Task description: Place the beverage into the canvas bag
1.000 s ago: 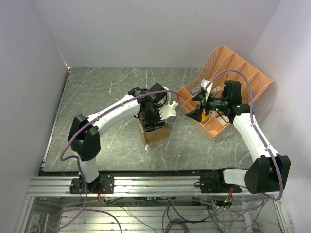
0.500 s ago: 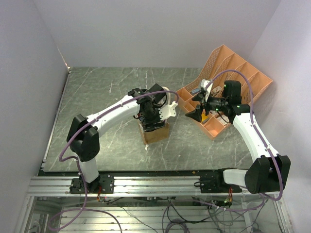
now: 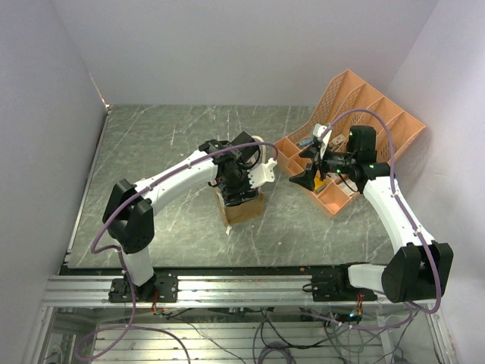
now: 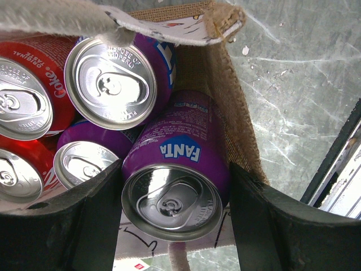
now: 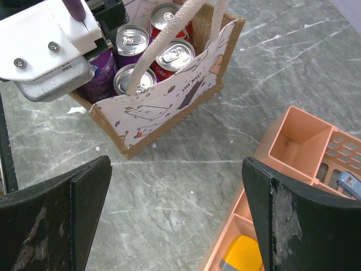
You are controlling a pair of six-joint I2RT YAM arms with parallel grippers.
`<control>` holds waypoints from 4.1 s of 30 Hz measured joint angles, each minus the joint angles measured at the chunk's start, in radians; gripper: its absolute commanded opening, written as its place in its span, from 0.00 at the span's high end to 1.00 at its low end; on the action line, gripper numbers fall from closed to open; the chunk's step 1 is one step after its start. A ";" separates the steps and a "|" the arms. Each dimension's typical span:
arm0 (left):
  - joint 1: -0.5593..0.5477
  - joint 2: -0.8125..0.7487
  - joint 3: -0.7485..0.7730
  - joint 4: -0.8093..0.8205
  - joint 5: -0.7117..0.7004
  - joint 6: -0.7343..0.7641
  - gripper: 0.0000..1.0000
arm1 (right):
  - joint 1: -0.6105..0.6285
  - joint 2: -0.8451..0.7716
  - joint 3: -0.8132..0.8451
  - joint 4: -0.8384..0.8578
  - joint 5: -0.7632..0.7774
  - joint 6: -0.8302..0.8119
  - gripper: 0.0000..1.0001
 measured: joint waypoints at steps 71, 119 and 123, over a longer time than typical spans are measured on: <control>-0.023 -0.069 -0.103 0.087 -0.045 -0.014 0.14 | 0.000 0.001 0.000 0.001 -0.003 -0.003 0.00; -0.026 -0.141 0.053 -0.108 -0.046 0.053 0.13 | 0.000 0.006 0.000 0.007 0.002 -0.003 0.00; -0.025 -0.159 0.053 -0.079 -0.051 0.033 0.13 | 0.000 0.006 0.000 0.008 0.002 -0.003 0.00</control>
